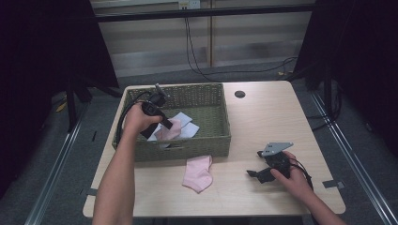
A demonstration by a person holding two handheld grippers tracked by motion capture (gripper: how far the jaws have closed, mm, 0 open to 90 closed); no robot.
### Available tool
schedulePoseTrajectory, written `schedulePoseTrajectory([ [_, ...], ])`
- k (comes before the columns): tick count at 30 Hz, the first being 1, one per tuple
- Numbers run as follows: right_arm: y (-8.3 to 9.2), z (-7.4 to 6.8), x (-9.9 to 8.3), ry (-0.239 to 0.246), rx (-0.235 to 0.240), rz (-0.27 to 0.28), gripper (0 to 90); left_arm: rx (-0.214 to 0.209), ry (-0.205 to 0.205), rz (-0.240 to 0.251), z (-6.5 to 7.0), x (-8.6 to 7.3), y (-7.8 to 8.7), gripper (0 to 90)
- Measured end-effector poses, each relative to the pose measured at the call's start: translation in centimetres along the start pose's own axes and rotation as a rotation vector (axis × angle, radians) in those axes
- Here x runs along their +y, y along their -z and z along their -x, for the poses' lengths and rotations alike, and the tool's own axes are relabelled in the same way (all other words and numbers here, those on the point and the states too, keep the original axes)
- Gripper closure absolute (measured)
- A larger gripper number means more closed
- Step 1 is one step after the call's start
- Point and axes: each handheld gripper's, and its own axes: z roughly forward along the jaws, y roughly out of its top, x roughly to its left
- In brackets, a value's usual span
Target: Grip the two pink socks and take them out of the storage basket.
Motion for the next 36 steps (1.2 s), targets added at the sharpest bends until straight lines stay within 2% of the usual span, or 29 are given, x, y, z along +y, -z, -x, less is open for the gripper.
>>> schedulePoseTrajectory([
  [2, 0.0, 0.0, 0.0, 0.0, 0.0, 0.0, 10.7, 0.0, -0.004, 0.0, 0.2, 0.2, 0.6, 79.2],
  [9, 0.0, 0.0, 0.0, 0.001, 0.0, 0.001, 10.7, -0.012, -0.014, 0.048, 1.5, 1.0, 2.7, 79.2],
  [16, 0.0, 0.0, 0.0, 0.002, 0.0, 0.001, 10.7, -0.028, -0.02, 0.049, 2.6, 1.4, 4.2, 79.2],
  [21, 0.0, 0.0, 0.0, 0.002, 0.0, 0.001, 10.7, -0.025, -0.039, 0.056, 3.4, 1.5, 5.0, 79.1],
  [31, 0.0, 0.0, 0.0, 0.003, 0.0, 0.002, 10.7, -0.044, -0.035, 0.074, 5.2, 1.3, 7.1, 79.0],
  [36, 0.0, 0.0, 0.0, 0.0, 0.0, 0.001, 10.7, -0.074, -0.037, 0.084, 6.0, 1.1, 7.5, 79.0],
])
